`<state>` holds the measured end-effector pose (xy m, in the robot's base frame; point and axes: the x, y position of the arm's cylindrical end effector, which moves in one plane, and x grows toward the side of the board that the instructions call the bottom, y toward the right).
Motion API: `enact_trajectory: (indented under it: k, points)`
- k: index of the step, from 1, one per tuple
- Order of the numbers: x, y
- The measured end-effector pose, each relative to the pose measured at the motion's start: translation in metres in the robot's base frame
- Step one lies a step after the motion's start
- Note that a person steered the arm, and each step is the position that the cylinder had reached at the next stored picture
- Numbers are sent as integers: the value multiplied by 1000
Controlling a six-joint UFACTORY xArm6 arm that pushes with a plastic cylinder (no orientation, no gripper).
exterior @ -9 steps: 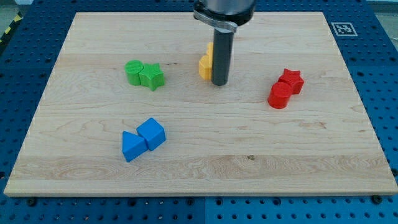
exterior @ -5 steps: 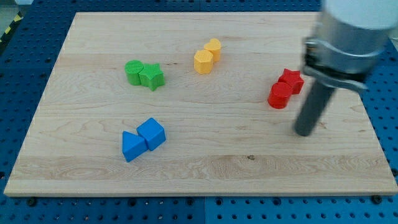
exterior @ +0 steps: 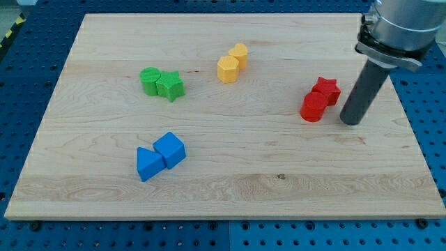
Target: Nudge the red circle to the left
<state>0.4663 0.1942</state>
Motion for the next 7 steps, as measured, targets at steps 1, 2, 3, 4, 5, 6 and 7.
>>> enact_trajectory:
  k: [1, 2, 3, 4, 5, 6, 7]
  points:
    - [-5, -12]
    - [-5, -13]
    - [-6, -36]
    - [-6, -40]
    - [29, -1]
    - [76, 53]
    - [85, 68]
